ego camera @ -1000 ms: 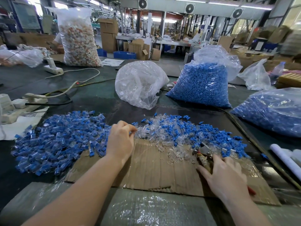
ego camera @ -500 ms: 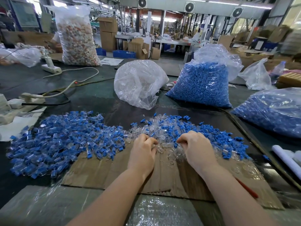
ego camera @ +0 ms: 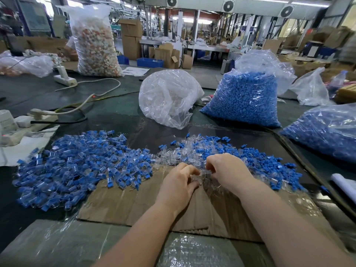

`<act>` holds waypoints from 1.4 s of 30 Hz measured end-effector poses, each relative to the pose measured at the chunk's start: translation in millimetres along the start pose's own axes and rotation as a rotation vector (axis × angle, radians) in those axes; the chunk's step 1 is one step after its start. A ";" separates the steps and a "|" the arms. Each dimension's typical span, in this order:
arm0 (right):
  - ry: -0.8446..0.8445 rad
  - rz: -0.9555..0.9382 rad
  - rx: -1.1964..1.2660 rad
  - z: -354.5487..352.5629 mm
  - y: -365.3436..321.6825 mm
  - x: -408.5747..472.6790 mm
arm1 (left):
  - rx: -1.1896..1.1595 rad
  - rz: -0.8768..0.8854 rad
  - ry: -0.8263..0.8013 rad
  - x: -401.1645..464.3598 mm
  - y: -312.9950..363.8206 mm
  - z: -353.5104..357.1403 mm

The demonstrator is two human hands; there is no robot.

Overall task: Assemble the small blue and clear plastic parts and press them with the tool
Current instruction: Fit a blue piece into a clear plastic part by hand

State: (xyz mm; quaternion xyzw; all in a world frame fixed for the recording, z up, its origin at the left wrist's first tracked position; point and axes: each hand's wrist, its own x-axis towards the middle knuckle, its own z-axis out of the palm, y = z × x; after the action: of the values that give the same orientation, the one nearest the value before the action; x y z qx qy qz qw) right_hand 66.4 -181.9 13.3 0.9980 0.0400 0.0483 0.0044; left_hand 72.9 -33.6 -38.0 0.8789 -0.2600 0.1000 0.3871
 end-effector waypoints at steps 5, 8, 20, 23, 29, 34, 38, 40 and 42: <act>0.050 0.015 -0.024 8.0 0.6 -5.1 | -0.041 -0.045 0.028 -0.3 -0.1 -2.2; 0.125 0.038 0.064 12.3 2.3 -10.3 | -0.072 -0.059 0.063 0.4 -0.4 -3.8; 0.524 0.170 0.444 37.7 -32.9 -53.7 | -0.236 -0.169 0.117 -1.2 -1.3 -5.5; 0.584 0.172 0.470 41.9 -33.3 -57.6 | -0.311 -0.207 0.128 -1.7 -1.3 -5.2; 0.639 0.192 0.503 44.6 -36.2 -62.5 | -0.258 -0.153 0.119 -2.0 -0.8 -8.2; 0.662 0.178 0.515 43.4 -37.9 -63.8 | -0.169 -0.099 -0.005 -2.2 1.0 -9.4; 0.642 0.179 0.546 44.8 -36.8 -65.1 | -0.123 -0.064 -0.001 -4.1 2.4 -9.3; 0.629 0.181 0.556 45.2 -36.4 -65.1 | -0.103 -0.047 0.003 -5.3 3.1 -8.4; 0.630 0.181 0.559 45.0 -36.2 -64.6 | -0.088 -0.031 0.016 -6.1 3.5 -7.6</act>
State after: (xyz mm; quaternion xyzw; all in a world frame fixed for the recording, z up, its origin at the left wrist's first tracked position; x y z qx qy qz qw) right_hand 3.7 -151.3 -38.1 0.8969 -0.0368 0.3381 -0.2827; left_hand 66.1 -27.7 -33.0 0.8641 -0.2473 0.0895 0.4291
